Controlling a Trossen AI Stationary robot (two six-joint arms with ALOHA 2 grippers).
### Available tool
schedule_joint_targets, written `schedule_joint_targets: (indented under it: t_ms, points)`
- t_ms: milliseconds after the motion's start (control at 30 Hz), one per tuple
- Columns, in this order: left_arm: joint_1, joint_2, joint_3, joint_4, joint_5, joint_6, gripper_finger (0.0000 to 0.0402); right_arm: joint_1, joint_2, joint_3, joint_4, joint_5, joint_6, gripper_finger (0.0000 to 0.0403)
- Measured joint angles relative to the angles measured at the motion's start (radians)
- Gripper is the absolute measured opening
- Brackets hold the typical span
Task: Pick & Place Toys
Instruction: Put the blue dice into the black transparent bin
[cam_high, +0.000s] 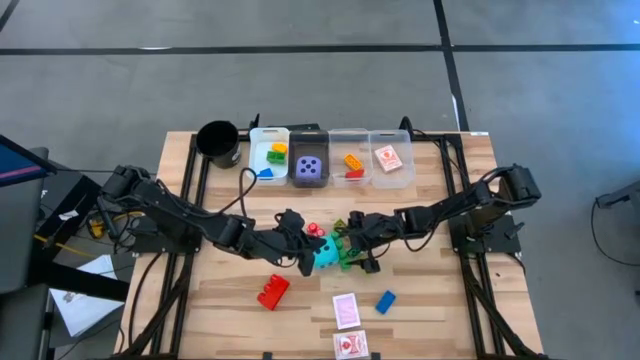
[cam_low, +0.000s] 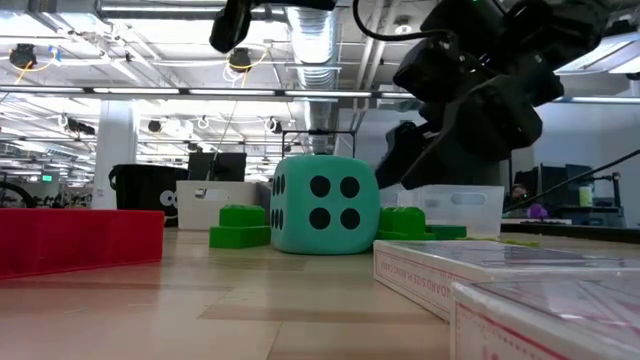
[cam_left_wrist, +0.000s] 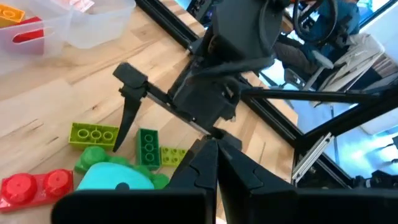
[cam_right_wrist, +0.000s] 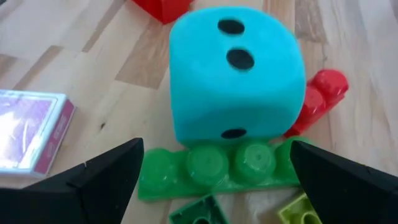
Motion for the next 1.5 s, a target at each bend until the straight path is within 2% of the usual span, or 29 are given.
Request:
schedule_joint_targets:
  t_ms: [600,833,1167,1300,1500]
  points:
    - [0.0,0.08,0.0,0.001,0.107,-0.132,0.0,-0.047,0.0,0.009,0.012,0.002,-0.184,0.04]
    - [0.0,0.08,0.0,0.004,0.107,-0.145,0.0,-0.044,-0.001,0.067,0.013,-0.046,-0.199,0.04]
    - [0.0,0.079,0.0,0.004,0.107,-0.149,0.0,-0.047,-0.001,0.079,-0.015,-0.053,-0.206,0.04]
    - [0.0,0.079,0.0,0.004,0.106,-0.149,0.0,-0.047,0.043,0.078,-0.015,-0.079,-0.206,0.04]
    - [0.0,0.079,0.0,0.014,0.105,-0.149,0.0,-0.047,0.158,0.146,-0.021,-0.095,-0.172,0.04]
